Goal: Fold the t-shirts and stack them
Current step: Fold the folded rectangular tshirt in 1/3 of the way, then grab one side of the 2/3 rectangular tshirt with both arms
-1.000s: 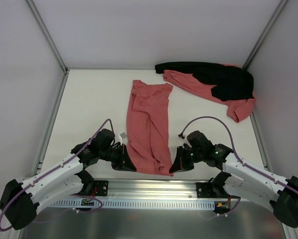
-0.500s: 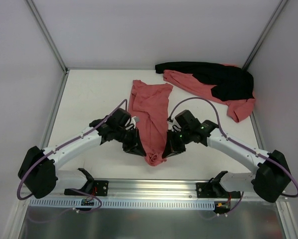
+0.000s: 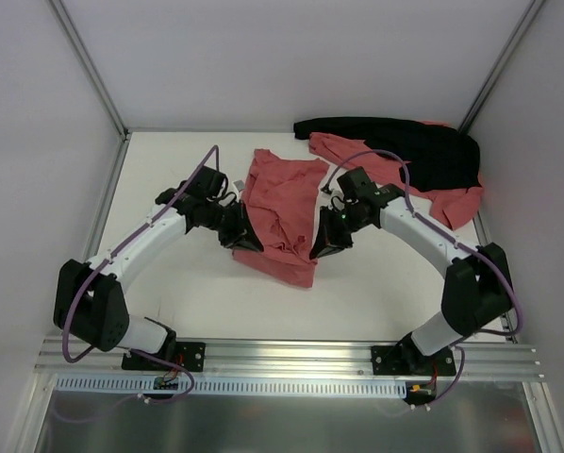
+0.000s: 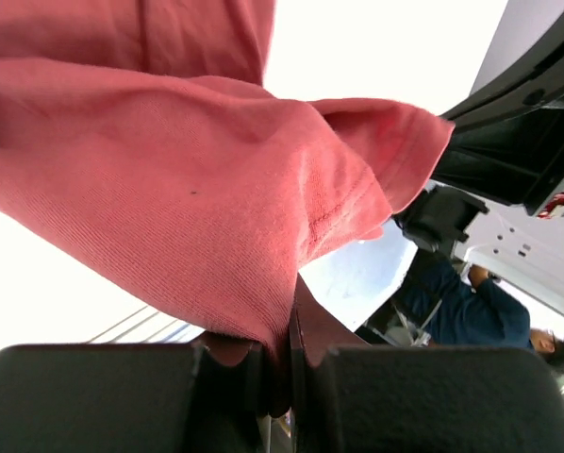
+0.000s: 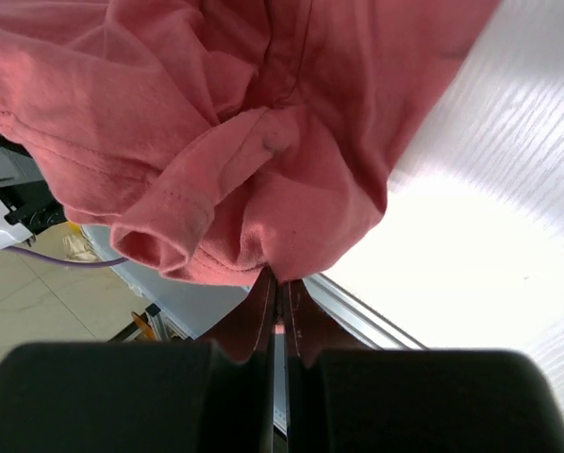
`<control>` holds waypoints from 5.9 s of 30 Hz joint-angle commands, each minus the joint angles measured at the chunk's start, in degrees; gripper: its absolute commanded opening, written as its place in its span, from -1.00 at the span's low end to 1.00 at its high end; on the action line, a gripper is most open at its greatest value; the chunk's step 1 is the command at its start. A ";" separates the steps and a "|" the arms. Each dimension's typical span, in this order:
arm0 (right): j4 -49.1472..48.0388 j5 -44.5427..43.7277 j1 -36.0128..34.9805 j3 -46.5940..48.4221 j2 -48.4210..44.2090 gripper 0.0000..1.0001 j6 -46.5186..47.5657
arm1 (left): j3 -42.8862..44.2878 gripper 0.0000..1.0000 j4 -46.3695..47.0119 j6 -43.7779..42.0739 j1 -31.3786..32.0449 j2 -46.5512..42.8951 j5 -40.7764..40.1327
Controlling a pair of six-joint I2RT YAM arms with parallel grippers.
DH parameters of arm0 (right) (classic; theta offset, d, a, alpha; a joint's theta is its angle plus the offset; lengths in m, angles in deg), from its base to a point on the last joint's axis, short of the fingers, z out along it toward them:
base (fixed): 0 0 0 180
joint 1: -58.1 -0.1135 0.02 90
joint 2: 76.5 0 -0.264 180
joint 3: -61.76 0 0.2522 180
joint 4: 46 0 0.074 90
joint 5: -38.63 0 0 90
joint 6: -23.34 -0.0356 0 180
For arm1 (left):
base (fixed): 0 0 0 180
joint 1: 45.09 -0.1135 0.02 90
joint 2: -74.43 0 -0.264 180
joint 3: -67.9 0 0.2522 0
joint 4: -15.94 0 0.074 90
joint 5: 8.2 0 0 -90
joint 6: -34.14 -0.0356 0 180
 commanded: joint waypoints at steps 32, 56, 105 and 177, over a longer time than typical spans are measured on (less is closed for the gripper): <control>14.38 -1.20 12.16 36.94 22.09 0.99 11.96 | 6.68 0.97 10.97 -8.95 -7.81 4.24 -15.45; -13.92 0.99 5.39 -10.00 6.69 0.99 -0.16 | 2.80 0.97 -7.15 -17.03 -8.08 19.09 -17.13; -9.55 -2.08 -1.29 -7.98 8.02 -0.99 -3.78 | -4.75 -1.00 5.87 -12.12 -8.08 14.89 8.90; -27.19 -2.08 -5.07 -39.18 -25.56 0.99 -7.99 | -29.18 0.93 2.17 5.20 19.68 -23.79 -33.50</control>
